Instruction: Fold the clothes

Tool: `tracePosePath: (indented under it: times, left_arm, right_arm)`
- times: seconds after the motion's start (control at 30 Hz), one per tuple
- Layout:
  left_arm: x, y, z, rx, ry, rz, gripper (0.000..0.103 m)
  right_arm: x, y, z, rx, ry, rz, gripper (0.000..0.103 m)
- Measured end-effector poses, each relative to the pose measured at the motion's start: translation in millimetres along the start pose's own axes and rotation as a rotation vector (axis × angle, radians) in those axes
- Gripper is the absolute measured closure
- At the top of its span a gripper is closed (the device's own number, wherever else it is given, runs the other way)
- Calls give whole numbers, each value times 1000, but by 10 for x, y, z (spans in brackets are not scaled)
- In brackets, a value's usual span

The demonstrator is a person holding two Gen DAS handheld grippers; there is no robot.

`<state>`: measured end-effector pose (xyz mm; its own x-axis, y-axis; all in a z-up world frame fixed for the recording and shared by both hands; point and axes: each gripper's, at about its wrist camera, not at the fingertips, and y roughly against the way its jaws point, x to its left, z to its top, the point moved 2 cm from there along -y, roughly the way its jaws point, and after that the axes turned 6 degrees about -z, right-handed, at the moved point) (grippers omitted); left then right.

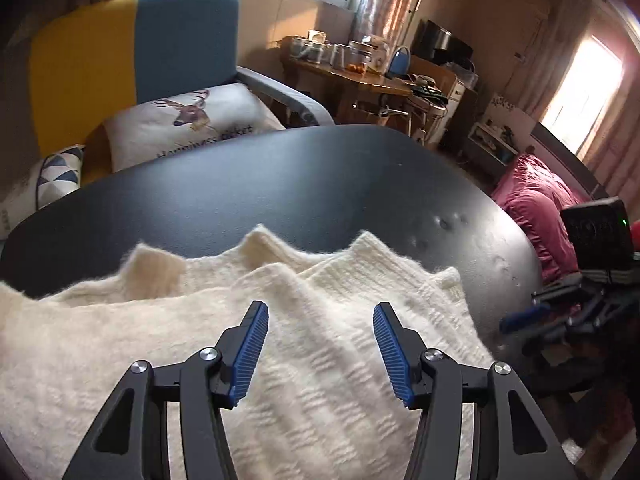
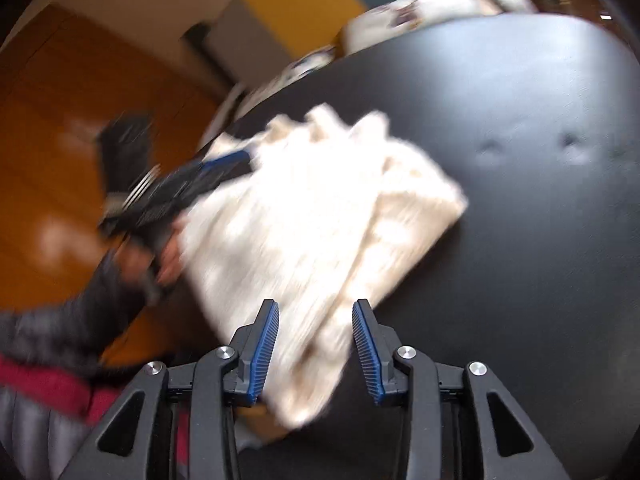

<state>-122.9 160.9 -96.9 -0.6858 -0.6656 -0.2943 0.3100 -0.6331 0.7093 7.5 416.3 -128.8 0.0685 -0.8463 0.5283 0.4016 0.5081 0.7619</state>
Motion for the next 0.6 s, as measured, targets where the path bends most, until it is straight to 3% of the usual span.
tracePosePath:
  times: [0.1, 0.2, 0.23, 0.33, 0.4, 0.43, 0.53, 0.6]
  left_arm:
    - [140, 165, -187, -8, 4, 52, 47]
    - [215, 210, -331, -5, 0, 73, 47]
    - [227, 205, -369, -2, -3, 78, 47]
    - [180, 69, -409, 17, -40, 104, 47]
    - [139, -108, -421, 59, -53, 107, 40]
    - [138, -220, -428, 85, -38, 117, 35]
    - [80, -333, -394, 89, 33, 103, 25]
    - [20, -371, -379, 98, 52, 98, 25]
  right_arm:
    - [-50, -207, 173, -36, -58, -47, 64]
    - [-18, -442, 283, -24, -32, -123, 64]
    - [15, -508, 305, -12, -4, -158, 73]
    - [115, -349, 347, -35, 119, -325, 93]
    - [326, -400, 240, -30, 304, -606, 93]
    - [264, -481, 181, 15, 323, -671, 93]
    - [52, -396, 164, -9, 221, -628, 94]
    - [-39, -327, 175, -33, 179, -622, 95]
